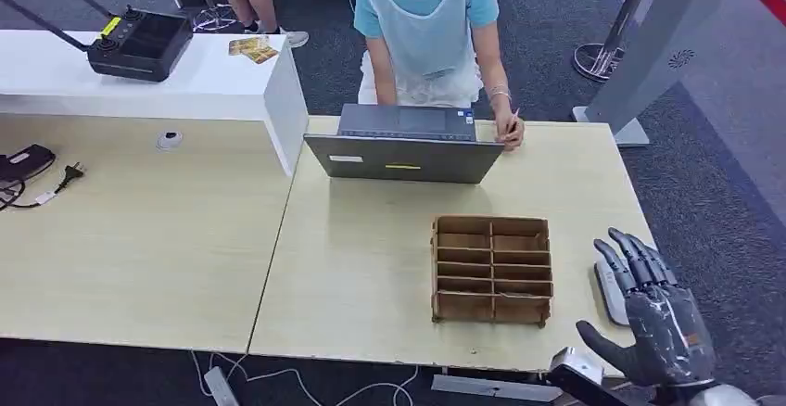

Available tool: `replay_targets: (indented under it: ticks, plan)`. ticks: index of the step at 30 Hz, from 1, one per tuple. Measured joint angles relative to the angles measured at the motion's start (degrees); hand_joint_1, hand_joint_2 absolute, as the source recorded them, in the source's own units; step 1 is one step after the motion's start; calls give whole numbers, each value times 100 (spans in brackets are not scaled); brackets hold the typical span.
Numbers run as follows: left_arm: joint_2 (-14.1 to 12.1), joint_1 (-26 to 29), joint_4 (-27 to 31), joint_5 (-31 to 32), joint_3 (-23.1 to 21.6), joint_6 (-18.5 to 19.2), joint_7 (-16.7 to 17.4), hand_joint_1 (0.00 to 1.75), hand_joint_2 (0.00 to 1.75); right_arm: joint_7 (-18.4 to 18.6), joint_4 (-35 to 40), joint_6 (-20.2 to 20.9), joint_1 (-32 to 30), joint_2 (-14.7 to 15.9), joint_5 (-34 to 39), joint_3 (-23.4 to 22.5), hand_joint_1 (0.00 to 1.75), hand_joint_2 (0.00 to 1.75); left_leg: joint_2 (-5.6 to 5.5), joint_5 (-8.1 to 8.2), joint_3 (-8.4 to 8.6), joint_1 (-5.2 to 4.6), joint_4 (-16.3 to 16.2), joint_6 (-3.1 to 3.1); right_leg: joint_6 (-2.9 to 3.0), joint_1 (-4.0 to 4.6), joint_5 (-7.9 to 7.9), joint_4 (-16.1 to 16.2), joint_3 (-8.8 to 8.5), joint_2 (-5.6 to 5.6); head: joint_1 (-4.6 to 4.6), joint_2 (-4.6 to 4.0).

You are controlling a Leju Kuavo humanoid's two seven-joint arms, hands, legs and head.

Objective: Pass the card to the sensor for recognition and then transmit it.

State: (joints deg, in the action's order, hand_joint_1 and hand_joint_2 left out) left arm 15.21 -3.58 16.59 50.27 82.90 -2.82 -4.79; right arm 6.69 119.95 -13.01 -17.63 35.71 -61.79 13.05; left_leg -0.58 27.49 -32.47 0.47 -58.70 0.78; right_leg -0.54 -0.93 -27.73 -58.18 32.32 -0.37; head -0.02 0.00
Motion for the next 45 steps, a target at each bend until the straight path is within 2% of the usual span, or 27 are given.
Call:
replay_targets:
  ticks: [6,14,24,25,31,42,44,45]
  plan:
    - [11,-1,26,-31,28,26,11,0,0,175,-236,385,464,20,-68,474,0,175,4,0,1,0,0,0,0,0,1,0,1,4,0,0]
    - [17,-2,41,-37,28,42,24,0,0,481,-678,378,991,-90,-652,967,0,175,4,0,1,0,0,0,0,1,1,0,1,4,0,0]
    - [17,-2,44,-37,28,46,61,0,0,621,-1036,437,1304,-253,-794,1329,0,175,2,0,0,0,0,0,0,0,1,0,2,2,0,0]
    - [17,-2,44,-39,28,46,61,0,0,645,-1056,437,1314,-260,-789,1347,9,175,2,0,0,0,0,0,0,0,1,0,2,2,0,0]
    - [17,-2,44,-48,28,46,61,0,0,673,-1111,429,1358,-273,-778,1428,19,175,2,0,0,0,0,0,0,0,1,0,2,2,0,0]
    - [17,-2,44,-46,28,48,77,0,0,634,-1170,470,1497,-273,-658,1541,28,175,2,-1,0,0,0,0,-1,0,1,0,1,2,0,0]
    - [17,-2,46,-55,28,48,77,0,0,634,-1172,479,1519,-273,-610,1563,51,175,2,-1,0,0,0,0,-1,0,1,0,1,2,0,0]
    - [17,-2,46,-63,28,48,77,0,0,632,-1172,488,1528,-273,-591,1574,56,175,2,-1,0,0,0,0,-1,0,1,0,2,2,0,0]
